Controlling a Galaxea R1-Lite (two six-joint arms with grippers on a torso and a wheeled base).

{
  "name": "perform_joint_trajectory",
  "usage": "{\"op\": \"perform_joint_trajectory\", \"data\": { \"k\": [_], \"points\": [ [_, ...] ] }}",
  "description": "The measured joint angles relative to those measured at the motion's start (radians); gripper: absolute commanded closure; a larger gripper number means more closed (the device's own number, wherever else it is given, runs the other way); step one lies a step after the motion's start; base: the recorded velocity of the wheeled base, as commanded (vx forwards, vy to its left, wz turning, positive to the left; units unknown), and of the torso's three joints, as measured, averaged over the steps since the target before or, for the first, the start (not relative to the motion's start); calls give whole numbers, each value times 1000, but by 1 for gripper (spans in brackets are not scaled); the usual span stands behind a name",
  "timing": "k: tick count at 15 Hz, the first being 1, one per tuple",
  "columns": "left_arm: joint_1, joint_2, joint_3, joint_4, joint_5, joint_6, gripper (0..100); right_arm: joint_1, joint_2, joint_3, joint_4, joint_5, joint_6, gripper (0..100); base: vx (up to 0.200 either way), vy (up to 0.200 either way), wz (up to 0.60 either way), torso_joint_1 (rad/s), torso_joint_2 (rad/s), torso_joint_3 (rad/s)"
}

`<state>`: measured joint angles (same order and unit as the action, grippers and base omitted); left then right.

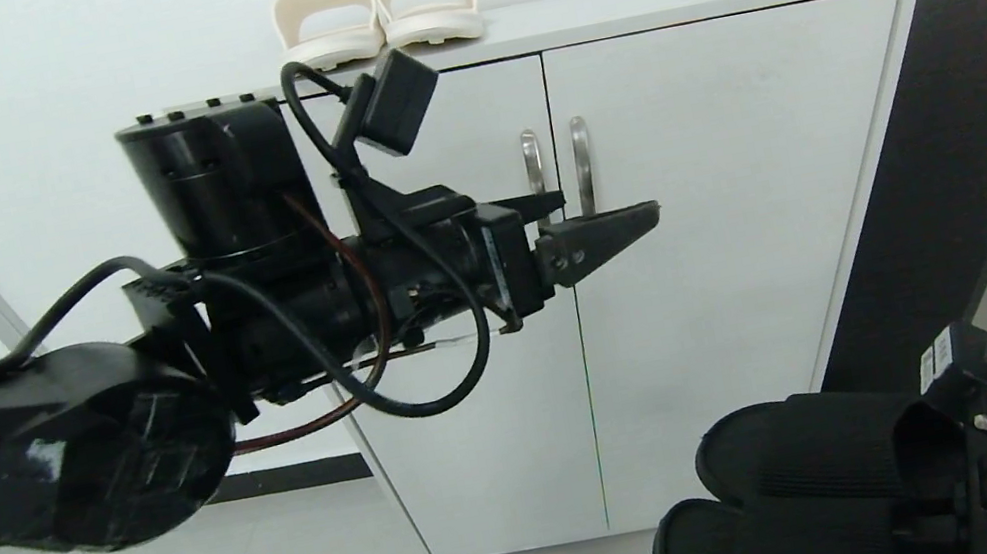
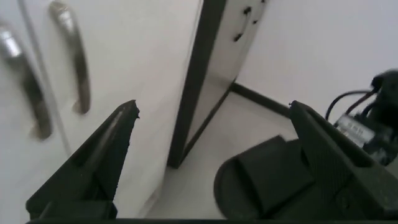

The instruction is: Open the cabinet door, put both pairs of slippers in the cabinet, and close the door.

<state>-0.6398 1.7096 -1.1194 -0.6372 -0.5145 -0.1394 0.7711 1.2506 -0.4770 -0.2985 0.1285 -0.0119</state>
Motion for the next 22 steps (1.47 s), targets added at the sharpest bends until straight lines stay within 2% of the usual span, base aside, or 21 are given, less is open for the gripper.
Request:
{"op": "perform_joint_trajectory", "data": {
  "k": [2,3,4,5,9,11,13,16,17,20,22],
  "points": [
    [-7,45,-67,3,-67,-94,0,0,0,1,0,0,0,100,0,0,0,0,0,0],
    [-7,59,-89,3,-102,-159,0,0,0,1,0,0,0,100,0,0,0,0,0,0],
    [-5,69,-106,2,-126,-196,0,0,0,1,0,0,0,100,0,0,0,0,0,0],
    [-2,78,-121,2,-132,-216,0,0,0,0,0,0,-1,100,0,0,0,0,0,0],
    [12,113,-171,15,-96,-221,0,-1,0,-1,-1,0,0,100,0,0,0,0,0,0],
    [25,120,-191,73,-81,-210,0,-3,0,-1,-2,0,0,100,0,0,0,0,0,0],
    [29,129,-219,86,-30,-199,0,-4,0,-1,-1,0,0,100,0,0,0,0,0,0],
    [31,144,-256,133,-3,-196,0,-5,0,-1,-2,0,-1,100,0,0,0,0,0,0],
    [31,152,-274,151,25,-191,0,-5,0,-1,-1,0,-1,100,0,0,0,0,0,0],
    [33,189,-326,166,108,-147,0,-5,0,1,-1,0,-1,100,0,0,0,0,0,0],
    [33,212,-338,167,125,-135,0,-5,0,2,-1,0,-1,100,0,0,0,0,0,0]
  ]
}}
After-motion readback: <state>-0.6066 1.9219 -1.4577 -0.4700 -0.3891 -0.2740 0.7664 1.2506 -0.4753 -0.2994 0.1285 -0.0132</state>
